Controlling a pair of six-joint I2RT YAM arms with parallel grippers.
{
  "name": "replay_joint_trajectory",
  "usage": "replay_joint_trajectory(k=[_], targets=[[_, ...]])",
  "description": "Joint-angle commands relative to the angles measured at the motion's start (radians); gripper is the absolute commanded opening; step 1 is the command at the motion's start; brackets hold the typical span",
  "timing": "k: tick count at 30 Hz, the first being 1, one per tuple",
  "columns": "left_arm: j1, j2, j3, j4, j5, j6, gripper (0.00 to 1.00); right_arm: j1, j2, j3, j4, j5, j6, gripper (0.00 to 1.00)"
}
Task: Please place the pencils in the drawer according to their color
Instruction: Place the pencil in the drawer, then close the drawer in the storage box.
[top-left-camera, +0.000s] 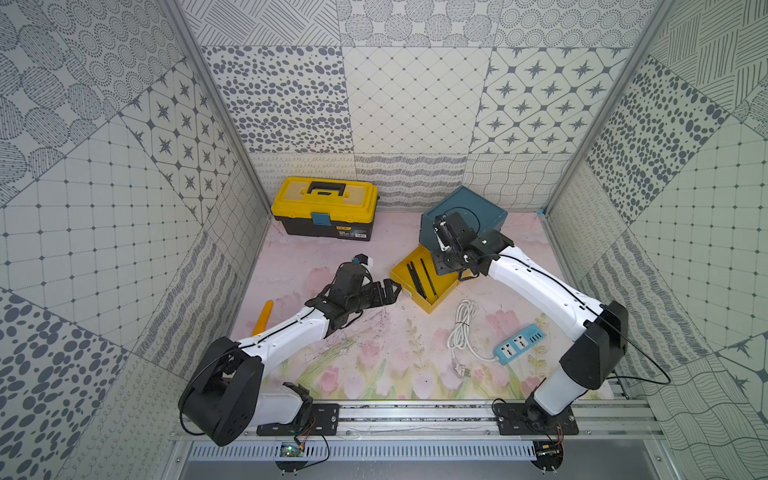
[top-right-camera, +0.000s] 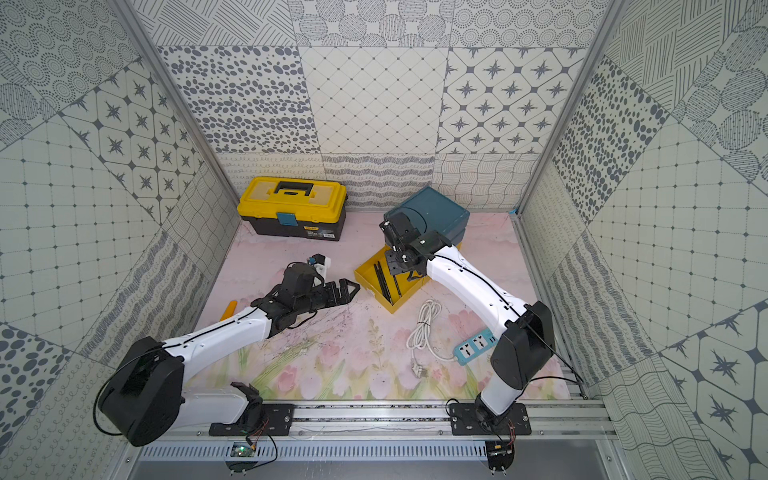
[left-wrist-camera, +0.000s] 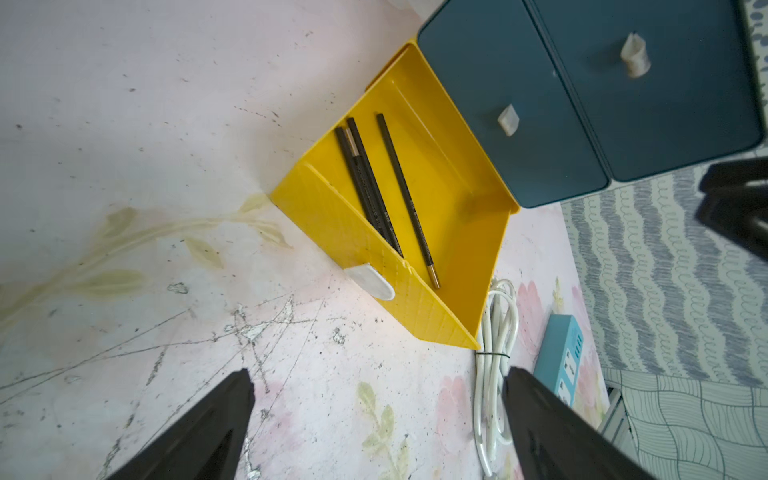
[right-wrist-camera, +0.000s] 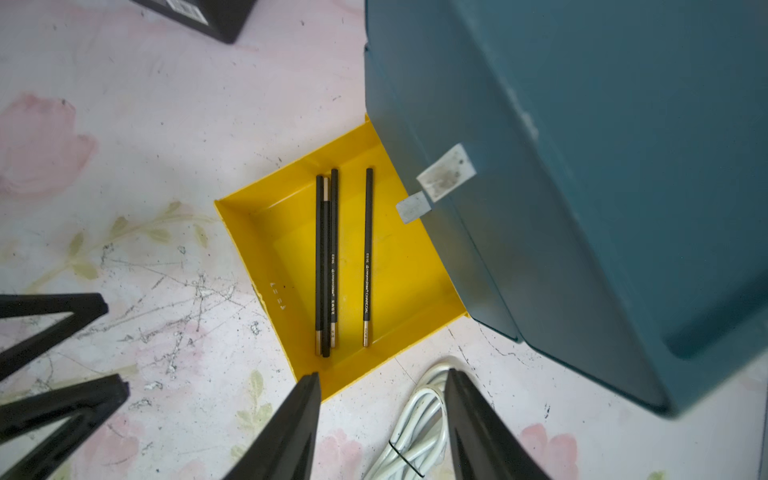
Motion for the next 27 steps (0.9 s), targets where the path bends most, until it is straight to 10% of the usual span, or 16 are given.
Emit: replay_joint_trajectory(k=[1,6,27], targets=[[-0.054,0.046,0.029,0.060,-0.029,0.149,0.99,-0.011,-0.097,-0.061,0.095,0.059,0.041,0.65],[-0.113,0.106,0.057,0.058,-0.050,0.220,0.95,-0.034,-0.219,-0.163,0.140,0.115,0.079,0.98],[-0.156,0.331,0.131,0.079,-0.143,0.344,0.78,-0.092,-0.596,-0.457,0.277,0.360,0.220,0.99]])
